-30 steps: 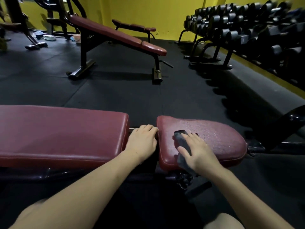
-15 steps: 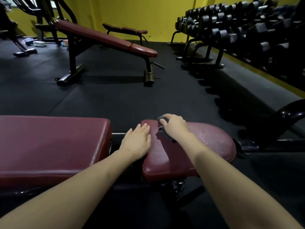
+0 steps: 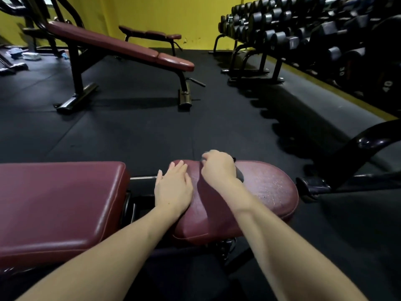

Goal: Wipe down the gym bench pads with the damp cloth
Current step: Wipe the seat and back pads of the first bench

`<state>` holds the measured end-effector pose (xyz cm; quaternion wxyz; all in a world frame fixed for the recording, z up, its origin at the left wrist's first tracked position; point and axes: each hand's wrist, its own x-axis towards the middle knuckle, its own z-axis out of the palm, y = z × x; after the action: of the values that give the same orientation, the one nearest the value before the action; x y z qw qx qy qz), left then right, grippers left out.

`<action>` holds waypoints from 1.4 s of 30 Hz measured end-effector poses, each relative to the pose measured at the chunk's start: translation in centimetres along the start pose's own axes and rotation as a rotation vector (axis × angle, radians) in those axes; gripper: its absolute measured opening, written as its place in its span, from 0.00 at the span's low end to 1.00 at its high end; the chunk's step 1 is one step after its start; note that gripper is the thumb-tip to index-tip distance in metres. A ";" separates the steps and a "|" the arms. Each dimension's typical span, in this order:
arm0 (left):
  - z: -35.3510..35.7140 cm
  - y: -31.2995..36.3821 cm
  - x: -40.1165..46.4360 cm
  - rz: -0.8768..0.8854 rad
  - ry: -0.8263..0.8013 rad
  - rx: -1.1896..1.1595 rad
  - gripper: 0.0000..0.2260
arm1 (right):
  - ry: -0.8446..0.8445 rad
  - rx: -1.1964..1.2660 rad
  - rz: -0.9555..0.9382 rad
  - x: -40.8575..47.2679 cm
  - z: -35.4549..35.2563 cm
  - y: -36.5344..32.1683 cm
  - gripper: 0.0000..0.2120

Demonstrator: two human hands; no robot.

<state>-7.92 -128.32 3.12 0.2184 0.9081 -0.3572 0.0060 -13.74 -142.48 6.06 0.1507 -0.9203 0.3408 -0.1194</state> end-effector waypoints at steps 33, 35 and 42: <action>0.3 0.3 0.1 0.198 0.005 -0.026 0.20 | 0.245 0.135 0.137 -6.6 -5.2 14.1 0.09; 0.4 0.2 0.4 0.207 -0.005 -0.025 0.20 | 0.215 0.142 0.199 -3.0 -5.4 13.7 0.09; 0.4 -0.2 0.1 0.215 0.017 -0.061 0.19 | 0.171 0.185 0.173 -5.3 -6.0 14.8 0.12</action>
<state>-7.77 -128.48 2.71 0.2468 0.8575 -0.4507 0.0262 -28.41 -150.83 5.70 0.2150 -0.8561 0.4180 -0.2146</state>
